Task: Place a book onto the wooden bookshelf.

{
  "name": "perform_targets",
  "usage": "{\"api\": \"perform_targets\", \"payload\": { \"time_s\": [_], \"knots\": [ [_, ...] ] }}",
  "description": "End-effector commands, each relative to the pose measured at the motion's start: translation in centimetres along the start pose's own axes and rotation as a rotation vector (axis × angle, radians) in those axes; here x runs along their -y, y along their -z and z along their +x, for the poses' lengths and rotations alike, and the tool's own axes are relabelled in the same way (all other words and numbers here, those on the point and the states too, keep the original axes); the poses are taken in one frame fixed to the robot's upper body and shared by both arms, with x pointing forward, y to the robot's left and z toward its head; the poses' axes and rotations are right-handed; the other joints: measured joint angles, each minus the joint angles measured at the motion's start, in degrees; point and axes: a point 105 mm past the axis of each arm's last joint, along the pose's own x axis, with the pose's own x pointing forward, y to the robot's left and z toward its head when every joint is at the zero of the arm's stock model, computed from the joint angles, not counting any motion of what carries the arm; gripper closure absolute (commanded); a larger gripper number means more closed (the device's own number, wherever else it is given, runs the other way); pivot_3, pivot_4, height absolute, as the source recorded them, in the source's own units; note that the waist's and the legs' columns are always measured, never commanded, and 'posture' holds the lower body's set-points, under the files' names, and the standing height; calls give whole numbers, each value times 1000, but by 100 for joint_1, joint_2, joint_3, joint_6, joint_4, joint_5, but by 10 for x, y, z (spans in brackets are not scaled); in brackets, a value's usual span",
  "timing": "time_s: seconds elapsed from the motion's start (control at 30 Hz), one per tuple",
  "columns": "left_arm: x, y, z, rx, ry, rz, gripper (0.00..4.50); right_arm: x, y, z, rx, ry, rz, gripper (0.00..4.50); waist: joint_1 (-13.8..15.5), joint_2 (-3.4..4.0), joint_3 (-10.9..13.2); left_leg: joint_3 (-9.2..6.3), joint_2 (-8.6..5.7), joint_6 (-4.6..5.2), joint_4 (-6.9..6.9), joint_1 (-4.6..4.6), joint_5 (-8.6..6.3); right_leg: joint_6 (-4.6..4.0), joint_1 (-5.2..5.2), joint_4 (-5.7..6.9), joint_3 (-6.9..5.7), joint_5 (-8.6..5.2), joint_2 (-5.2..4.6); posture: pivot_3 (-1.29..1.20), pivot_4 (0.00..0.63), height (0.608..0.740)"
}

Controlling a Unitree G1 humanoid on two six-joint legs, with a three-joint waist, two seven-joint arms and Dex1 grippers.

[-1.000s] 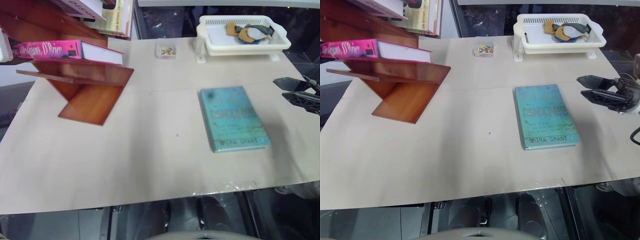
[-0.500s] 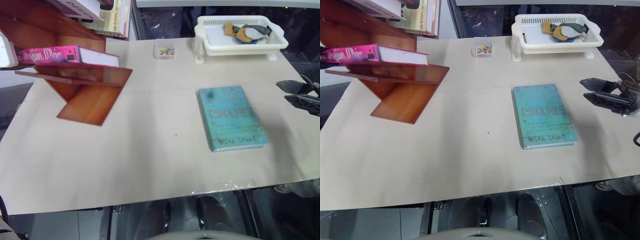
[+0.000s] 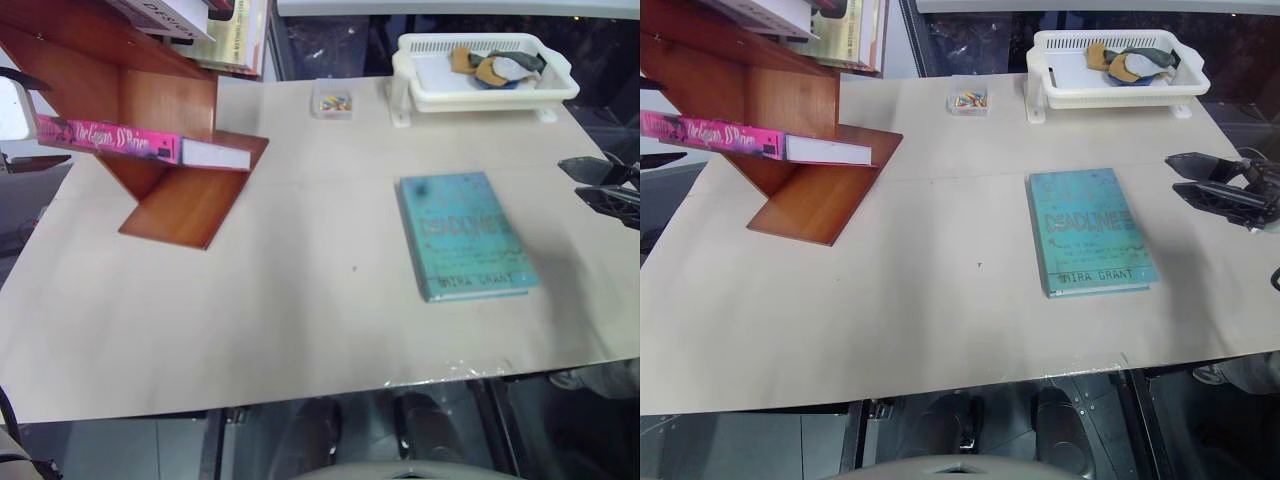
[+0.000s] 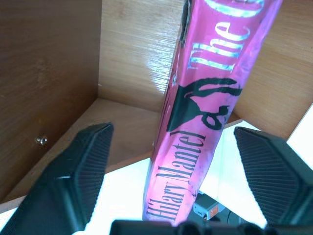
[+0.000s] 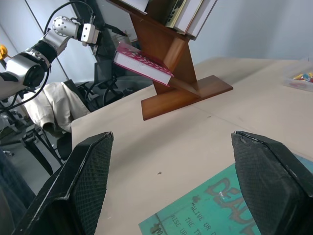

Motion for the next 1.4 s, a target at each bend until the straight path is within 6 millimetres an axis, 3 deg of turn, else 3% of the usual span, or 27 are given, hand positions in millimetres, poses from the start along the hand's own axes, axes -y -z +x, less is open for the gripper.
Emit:
{"api": "perform_targets", "payload": {
  "time_s": [0.03,0.53,0.8,0.93,1.1,1.4],
  "knots": [
    [-9,5,-17,-22,-54,-6,56,-11,-15,-4,9,-52,-72,566,-1,0,0,0,0,0,0,0,0,0,0,0,0,0,0,0,150,740],
    [-12,10,-45,-63,-27,-51,56,-11,-15,-3,1,-52,-71,566,4,-2,1,-3,1,0,1,0,0,0,2,1,-4,0,1,0,150,740],
    [-14,-15,-45,106,3,-112,56,-11,-15,-3,-1,-51,-72,566,-4,-2,1,-3,1,0,1,0,0,0,1,1,-3,0,0,0,150,740],
    [-8,-15,-50,96,56,-123,56,-11,-15,-4,-3,-49,-73,566,-8,-1,1,-2,2,0,2,0,0,0,1,0,-2,0,1,0,150,740],
    [-17,-41,-62,257,45,-147,56,-11,-16,-4,-7,-46,-74,566,-10,-3,2,-3,4,0,2,0,0,0,1,-1,-3,0,2,0,150,740],
    [-17,-91,-64,570,60,-213,56,-11,-16,-3,-7,-50,-76,566,-7,-1,3,-3,7,0,3,2,0,0,2,1,-3,-1,0,0,150,740]
  ]
}}
